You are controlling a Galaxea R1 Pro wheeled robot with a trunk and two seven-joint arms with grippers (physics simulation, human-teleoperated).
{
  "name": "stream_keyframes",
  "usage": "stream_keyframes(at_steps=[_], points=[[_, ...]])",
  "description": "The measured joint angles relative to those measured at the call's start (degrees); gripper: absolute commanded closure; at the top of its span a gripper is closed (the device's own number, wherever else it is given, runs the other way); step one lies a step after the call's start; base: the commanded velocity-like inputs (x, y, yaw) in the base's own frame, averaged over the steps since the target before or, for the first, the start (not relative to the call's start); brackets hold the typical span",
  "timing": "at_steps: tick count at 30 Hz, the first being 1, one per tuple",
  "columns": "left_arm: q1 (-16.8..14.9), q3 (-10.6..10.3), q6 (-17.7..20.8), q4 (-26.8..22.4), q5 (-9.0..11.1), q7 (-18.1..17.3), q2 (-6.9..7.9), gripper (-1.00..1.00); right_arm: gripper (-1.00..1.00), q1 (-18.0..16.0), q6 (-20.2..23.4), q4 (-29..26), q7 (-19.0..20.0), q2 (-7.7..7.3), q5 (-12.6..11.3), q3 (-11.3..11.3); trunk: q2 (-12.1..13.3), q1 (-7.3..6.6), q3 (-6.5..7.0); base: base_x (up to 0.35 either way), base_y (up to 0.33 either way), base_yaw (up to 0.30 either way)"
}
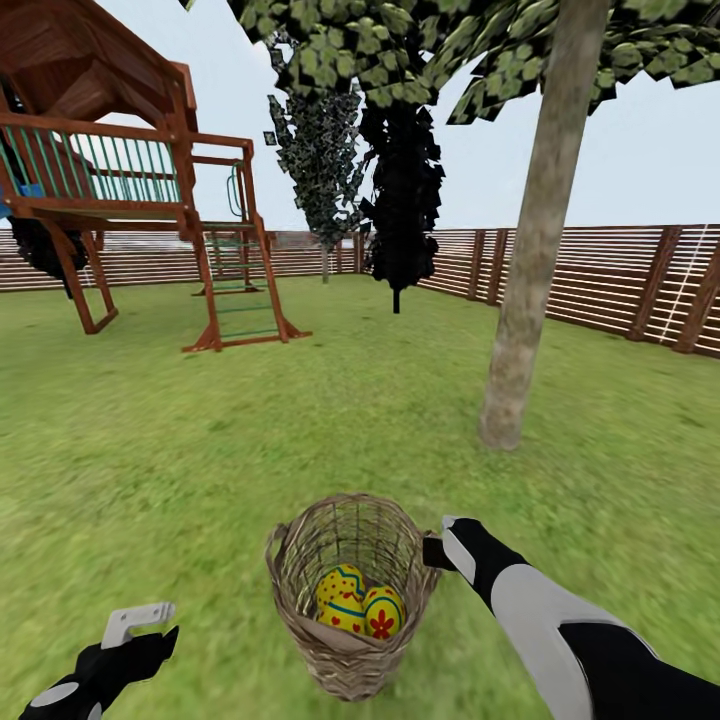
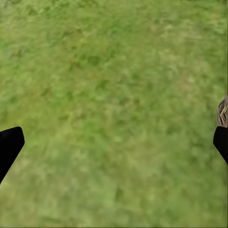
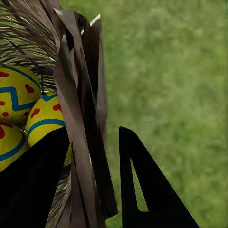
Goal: Take the three Easter eggs out of the wicker basket on the lawn in the garden, then place them on the lawn next to a single tree (choose any tree) so that all three eggs are next to the same tree and none are left in the basket.
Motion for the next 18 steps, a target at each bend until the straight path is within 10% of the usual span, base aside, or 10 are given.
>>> stream_keyframes(at_steps=[18], points=[[0.0, 0.0, 0.0, 0.0, 0.0, 0.0, 0.0, -1.0, 1.0, 0.0, 0.0, 0.0, 0.0, 0.03, -0.1, 0.0, 0.0, 0.0, 0.0, 0.316, 0.0, 0.0]])
